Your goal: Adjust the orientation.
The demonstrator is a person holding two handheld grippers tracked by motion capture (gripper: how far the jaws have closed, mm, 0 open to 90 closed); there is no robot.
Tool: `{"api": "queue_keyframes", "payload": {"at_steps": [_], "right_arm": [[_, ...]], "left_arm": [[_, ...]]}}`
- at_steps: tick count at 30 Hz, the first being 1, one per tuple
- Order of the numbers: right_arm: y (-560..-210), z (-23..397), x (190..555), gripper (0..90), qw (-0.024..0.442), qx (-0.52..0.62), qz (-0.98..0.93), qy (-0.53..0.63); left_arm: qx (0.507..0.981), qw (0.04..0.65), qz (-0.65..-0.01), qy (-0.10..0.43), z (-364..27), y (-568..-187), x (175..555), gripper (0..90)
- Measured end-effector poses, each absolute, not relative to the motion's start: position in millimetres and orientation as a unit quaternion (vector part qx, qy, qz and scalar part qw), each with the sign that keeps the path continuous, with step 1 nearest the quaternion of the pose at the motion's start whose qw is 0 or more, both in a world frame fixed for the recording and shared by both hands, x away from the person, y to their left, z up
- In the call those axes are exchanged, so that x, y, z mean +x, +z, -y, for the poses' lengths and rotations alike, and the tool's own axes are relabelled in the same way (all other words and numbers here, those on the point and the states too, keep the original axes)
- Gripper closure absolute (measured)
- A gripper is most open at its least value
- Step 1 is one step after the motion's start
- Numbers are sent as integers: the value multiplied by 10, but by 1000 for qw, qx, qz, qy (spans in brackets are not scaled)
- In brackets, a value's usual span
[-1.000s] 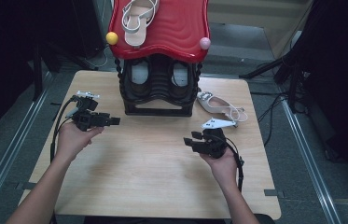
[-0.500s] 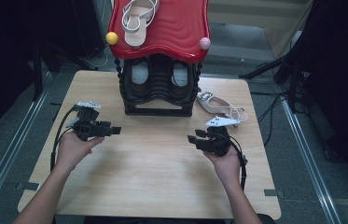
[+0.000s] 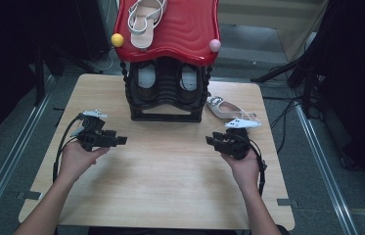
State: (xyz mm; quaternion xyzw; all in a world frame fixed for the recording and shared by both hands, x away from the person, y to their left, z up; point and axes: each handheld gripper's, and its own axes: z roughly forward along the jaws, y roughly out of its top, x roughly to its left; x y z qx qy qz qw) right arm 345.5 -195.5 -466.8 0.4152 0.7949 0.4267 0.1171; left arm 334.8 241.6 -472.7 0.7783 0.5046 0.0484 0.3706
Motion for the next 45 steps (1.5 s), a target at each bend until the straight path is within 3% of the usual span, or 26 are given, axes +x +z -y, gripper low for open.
{"api": "queue_keyframes", "payload": {"at_steps": [6, 29, 45], "right_arm": [[-4624, 2047, 3536, 900, 129, 427, -793, 416], [-4438, 2717, 4168, 900, 154, 509, -743, 406], [-4434, 3130, 4327, 900, 178, 539, -733, 374]], "left_arm": [[778, 373, -504, 47, -2405, -4734, 3344, 396], [786, 373, -491, 42, -2345, -4759, 3322, 400], [784, 384, -486, 40, -2361, -4756, 3319, 403]]}}
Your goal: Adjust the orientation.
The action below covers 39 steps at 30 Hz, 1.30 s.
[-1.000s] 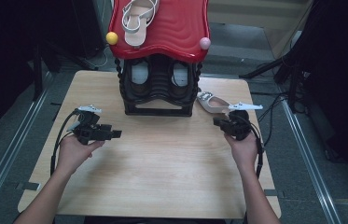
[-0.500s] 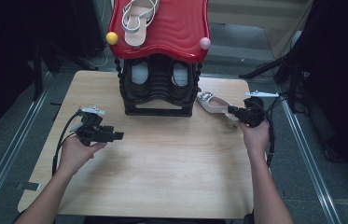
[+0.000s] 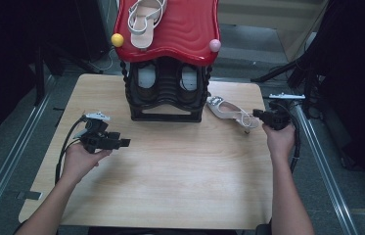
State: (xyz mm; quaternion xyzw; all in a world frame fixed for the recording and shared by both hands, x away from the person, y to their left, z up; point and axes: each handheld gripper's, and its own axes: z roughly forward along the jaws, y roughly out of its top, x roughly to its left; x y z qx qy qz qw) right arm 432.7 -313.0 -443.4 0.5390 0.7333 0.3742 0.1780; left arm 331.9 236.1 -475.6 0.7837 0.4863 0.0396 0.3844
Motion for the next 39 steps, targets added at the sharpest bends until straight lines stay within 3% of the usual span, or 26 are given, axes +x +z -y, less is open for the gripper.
{"api": "queue_keyframes", "payload": {"at_steps": [15, 39], "right_arm": [[-4704, 3393, 4314, 900, 187, 576, -717, 344], [-4773, 3253, 4096, 900, 180, 581, -709, 358]], "left_arm": [[789, 382, -480, 40, -2333, -4768, 3314, 404], [788, 384, -480, 38, -2332, -4777, 3325, 403]]}}
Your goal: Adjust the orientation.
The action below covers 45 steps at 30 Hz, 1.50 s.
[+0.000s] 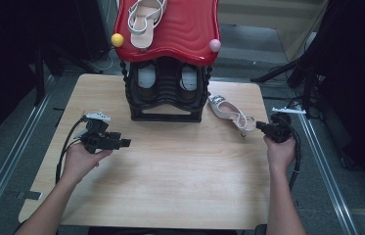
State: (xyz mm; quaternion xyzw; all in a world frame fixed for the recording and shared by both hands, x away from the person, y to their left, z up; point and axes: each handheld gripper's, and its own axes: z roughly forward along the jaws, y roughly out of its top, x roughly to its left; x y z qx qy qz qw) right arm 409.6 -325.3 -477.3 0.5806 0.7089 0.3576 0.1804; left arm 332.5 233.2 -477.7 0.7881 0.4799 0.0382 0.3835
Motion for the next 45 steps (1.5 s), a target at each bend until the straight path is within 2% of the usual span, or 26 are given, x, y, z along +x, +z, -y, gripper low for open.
{"api": "queue_keyframes", "payload": {"at_steps": [30, 39, 45], "right_arm": [[-4783, 2879, 3917, 900, 153, 572, -721, 360], [-4734, 2893, 3913, 899, 155, 572, -716, 368], [-4606, 2888, 3899, 845, 159, 565, -710, 389]], "left_arm": [[793, 385, -471, 40, -2291, -4762, 3391, 405], [791, 386, -472, 41, -2302, -4759, 3393, 405], [792, 386, -472, 42, -2307, -4754, 3385, 405]]}}
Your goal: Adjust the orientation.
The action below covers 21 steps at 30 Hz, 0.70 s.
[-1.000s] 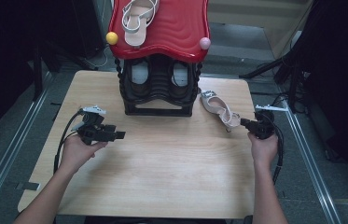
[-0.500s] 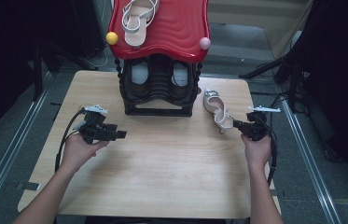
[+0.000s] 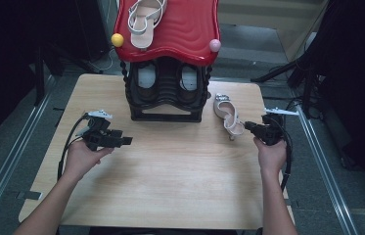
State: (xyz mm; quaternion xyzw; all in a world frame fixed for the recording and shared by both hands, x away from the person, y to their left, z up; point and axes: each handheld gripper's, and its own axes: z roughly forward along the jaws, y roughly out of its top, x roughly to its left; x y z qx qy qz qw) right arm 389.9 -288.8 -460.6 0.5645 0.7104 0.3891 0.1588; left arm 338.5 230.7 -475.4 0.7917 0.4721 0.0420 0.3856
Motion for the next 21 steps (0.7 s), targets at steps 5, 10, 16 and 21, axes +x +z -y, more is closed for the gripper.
{"api": "queue_keyframes", "payload": {"at_steps": [5, 10, 16, 21], "right_arm": [[-4521, 2831, 3947, 784, 160, 560, -710, 395], [-4496, 2733, 4058, 749, 155, 552, -721, 388], [-4479, 2602, 4199, 750, 157, 544, -733, 377], [-4502, 2534, 4302, 748, 150, 544, -736, 374]], "left_arm": [[790, 386, -475, 42, -2336, -4756, 3361, 404], [787, 386, -480, 42, -2371, -4764, 3319, 404], [783, 385, -486, 44, -2409, -4768, 3272, 405], [781, 386, -489, 45, -2433, -4773, 3244, 404]]}}
